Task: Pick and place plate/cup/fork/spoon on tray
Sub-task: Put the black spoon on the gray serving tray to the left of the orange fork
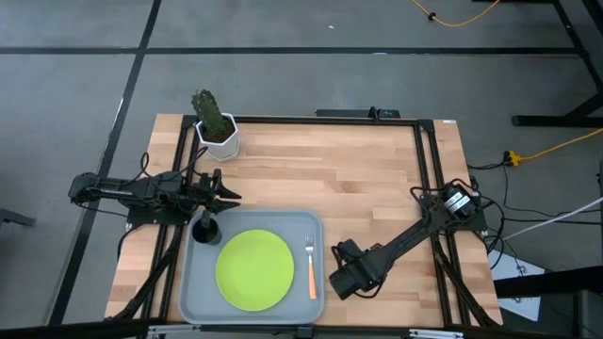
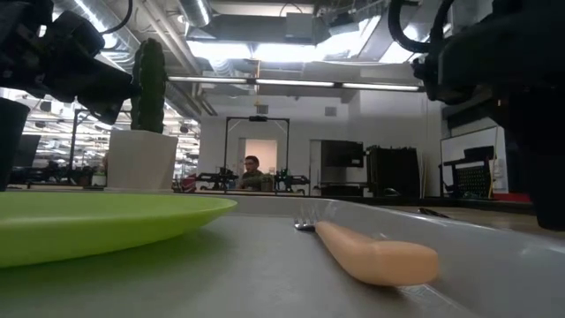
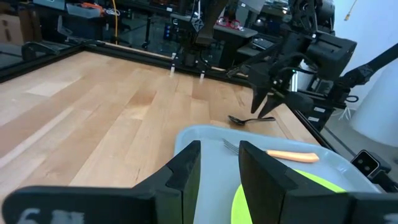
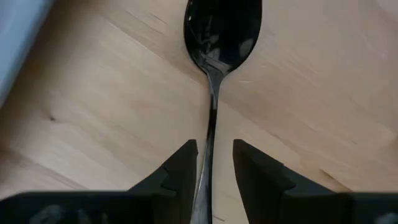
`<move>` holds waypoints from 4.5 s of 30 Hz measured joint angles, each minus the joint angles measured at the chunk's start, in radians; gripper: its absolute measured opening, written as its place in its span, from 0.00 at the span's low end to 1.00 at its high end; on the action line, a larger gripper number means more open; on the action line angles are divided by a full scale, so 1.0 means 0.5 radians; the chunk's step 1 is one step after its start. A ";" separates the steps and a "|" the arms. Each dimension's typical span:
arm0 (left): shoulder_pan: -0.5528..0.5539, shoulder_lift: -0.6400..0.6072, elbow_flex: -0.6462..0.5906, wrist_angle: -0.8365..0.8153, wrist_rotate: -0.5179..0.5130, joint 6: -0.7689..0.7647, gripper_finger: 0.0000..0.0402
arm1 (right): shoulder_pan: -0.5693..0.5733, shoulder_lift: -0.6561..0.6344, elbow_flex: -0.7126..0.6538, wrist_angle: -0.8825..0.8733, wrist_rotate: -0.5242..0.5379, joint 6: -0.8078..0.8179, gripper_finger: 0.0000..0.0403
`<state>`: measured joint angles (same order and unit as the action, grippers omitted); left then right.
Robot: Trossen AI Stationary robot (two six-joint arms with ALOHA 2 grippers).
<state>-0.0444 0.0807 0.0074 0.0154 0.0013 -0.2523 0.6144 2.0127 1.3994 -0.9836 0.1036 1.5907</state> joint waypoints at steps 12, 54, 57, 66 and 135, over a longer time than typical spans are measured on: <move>0.000 0.000 0.000 0.001 0.000 0.001 0.25 | -0.043 0.021 0.000 -0.006 0.000 -0.125 0.27; 0.001 0.001 0.000 0.001 0.000 0.000 0.25 | -0.152 0.061 0.622 -0.030 0.541 0.229 0.00; 0.000 0.001 0.000 0.001 0.000 0.000 0.25 | -0.215 0.140 0.681 0.171 0.545 0.418 0.00; 0.001 0.001 0.000 0.000 -0.001 0.000 0.25 | -0.340 0.369 0.697 0.547 0.220 0.565 0.00; 0.001 0.001 -0.001 0.001 0.000 0.001 0.25 | -0.348 0.485 0.698 0.533 0.124 0.624 0.03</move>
<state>-0.0441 0.0811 0.0071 0.0158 0.0013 -0.2520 0.4405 2.2550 1.7485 -0.7172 0.1654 1.9026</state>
